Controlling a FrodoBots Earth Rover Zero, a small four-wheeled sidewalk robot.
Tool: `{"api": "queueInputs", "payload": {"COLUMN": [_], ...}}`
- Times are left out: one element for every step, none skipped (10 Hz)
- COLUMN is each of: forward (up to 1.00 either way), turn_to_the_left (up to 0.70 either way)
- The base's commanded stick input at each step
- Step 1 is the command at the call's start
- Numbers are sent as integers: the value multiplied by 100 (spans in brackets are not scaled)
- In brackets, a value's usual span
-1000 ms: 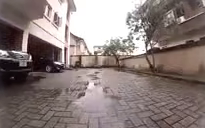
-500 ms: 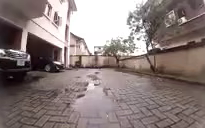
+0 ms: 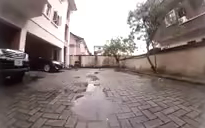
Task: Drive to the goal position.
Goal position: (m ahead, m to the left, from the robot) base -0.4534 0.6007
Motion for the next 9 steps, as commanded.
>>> {"api": "queueInputs", "payload": {"forward": [0,0,0,0,0,0,0,4,24], "turn_to_the_left": [0,0,0,0,0,0,0,0,0]}}
